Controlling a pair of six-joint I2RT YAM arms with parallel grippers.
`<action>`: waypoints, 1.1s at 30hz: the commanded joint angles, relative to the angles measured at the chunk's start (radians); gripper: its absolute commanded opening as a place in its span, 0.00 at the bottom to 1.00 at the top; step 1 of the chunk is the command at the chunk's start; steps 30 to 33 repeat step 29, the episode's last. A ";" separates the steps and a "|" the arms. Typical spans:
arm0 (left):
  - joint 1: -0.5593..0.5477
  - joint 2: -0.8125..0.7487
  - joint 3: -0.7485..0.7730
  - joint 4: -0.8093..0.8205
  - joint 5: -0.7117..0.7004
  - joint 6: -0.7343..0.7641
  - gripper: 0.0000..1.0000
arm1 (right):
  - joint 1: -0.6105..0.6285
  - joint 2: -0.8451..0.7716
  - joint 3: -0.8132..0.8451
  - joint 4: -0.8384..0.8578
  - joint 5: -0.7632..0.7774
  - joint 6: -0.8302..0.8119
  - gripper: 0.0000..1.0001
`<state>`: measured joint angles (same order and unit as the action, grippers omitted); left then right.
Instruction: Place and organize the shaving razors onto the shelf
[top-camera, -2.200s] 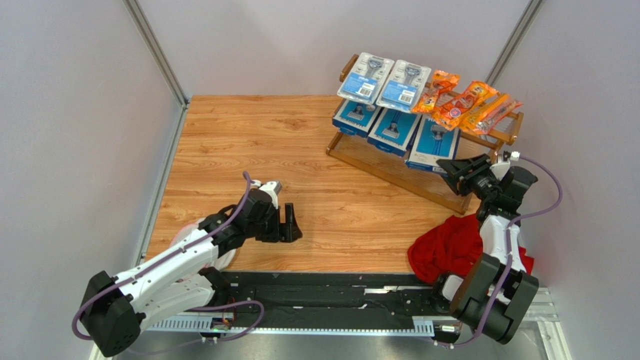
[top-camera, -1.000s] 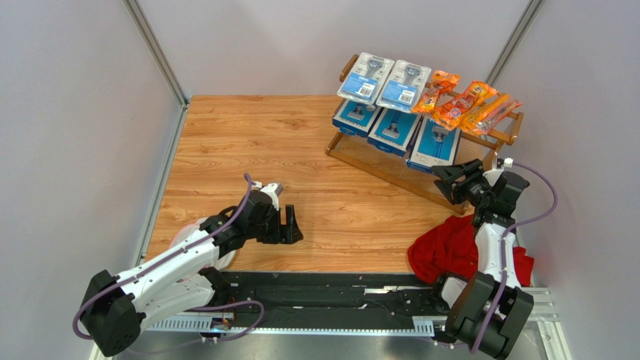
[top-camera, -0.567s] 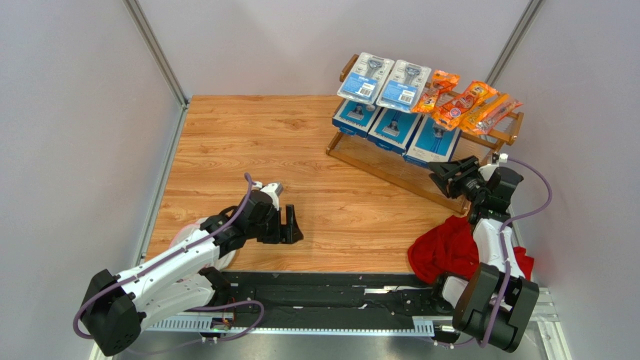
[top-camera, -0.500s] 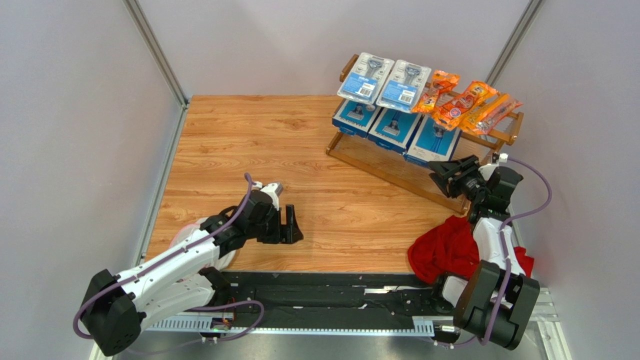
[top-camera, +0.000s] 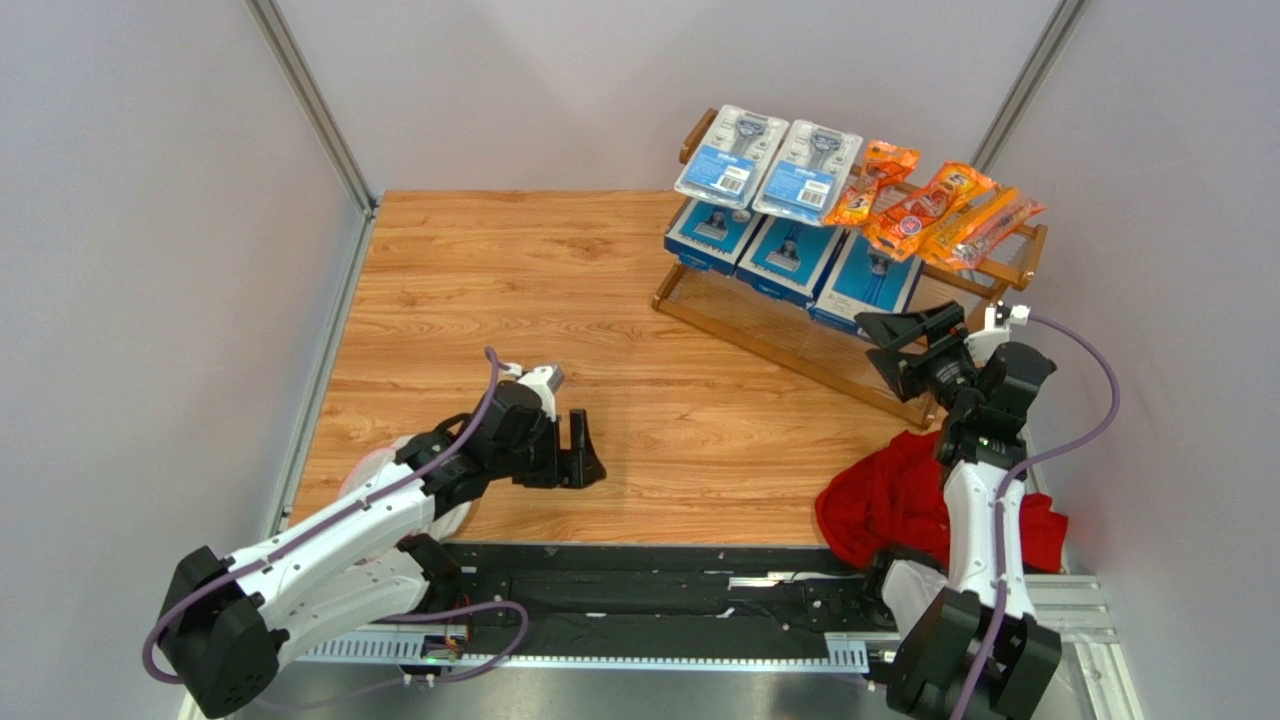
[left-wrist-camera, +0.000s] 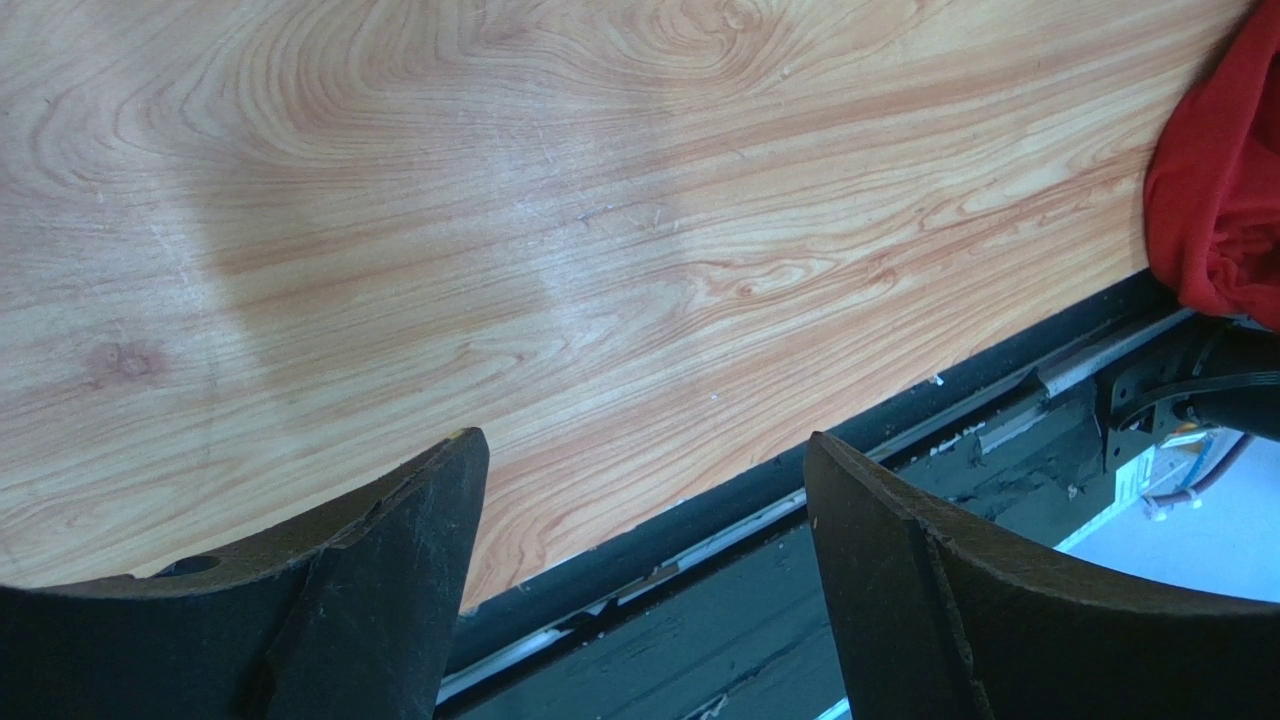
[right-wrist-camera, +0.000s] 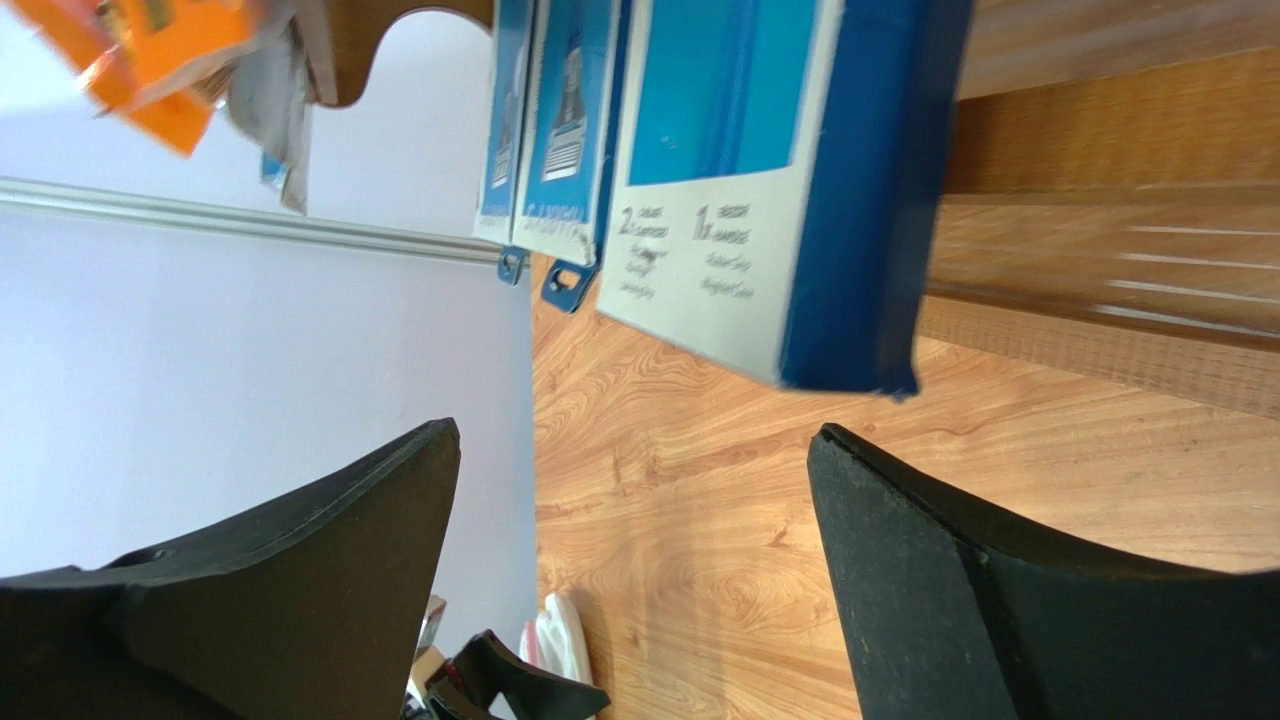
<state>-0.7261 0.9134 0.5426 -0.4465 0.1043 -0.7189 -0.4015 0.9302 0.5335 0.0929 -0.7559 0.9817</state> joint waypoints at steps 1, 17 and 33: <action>0.001 -0.057 0.039 -0.018 0.011 0.021 0.87 | 0.004 -0.092 0.014 -0.137 0.007 -0.057 0.91; 0.001 -0.111 0.408 -0.265 -0.017 0.188 0.96 | 0.314 -0.360 0.219 -0.516 0.233 -0.150 1.00; 0.001 -0.110 0.577 -0.336 -0.015 0.251 0.99 | 0.757 -0.283 0.376 -0.667 0.619 -0.256 1.00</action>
